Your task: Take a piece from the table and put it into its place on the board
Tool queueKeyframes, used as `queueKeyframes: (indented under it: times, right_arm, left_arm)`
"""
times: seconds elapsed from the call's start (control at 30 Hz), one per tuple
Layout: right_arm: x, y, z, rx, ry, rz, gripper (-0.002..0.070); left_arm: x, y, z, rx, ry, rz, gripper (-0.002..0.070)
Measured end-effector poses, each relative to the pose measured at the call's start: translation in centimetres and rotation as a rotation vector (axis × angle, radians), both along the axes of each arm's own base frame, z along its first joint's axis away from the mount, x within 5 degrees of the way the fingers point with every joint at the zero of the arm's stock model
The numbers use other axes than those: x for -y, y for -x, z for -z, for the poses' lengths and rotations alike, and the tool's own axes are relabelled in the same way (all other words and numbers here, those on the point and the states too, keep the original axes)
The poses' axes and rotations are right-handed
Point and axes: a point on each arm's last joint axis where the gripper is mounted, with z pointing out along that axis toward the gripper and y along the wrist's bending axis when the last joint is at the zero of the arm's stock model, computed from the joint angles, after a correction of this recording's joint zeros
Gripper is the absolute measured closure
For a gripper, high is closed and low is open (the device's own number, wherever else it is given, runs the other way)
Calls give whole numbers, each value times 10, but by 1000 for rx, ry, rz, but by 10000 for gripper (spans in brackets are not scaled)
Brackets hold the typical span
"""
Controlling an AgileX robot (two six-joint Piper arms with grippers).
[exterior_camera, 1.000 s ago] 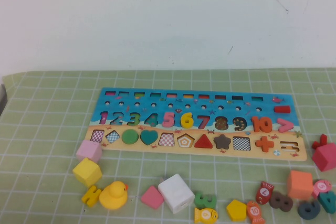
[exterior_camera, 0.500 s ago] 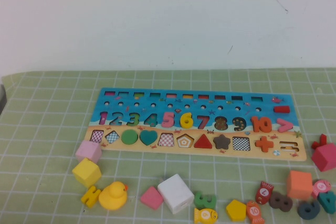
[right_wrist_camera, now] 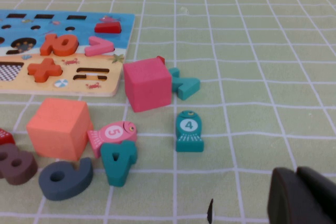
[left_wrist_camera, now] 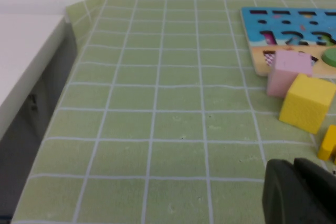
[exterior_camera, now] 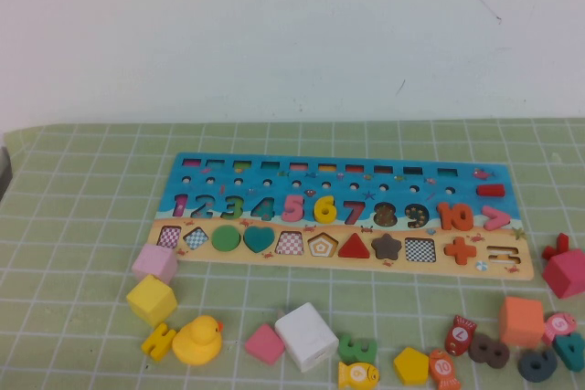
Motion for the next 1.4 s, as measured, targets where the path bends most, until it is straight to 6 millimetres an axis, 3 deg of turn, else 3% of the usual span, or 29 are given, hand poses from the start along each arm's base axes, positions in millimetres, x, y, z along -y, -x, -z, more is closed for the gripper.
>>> queueKeyframes:
  times: [0.87,1.07,1.4]
  right_arm:
    - [0,0,0,0,-1,0,679]
    - [0,0,0,0,-6,0,679]
    - [0,0,0,0,-6,0,679]
  left_arm:
    - [1,0,1,-10,-58,42,677]
    - [2,0,1,-7,-163,72,677]
    - [5,1,2,-12,-89,89,677]
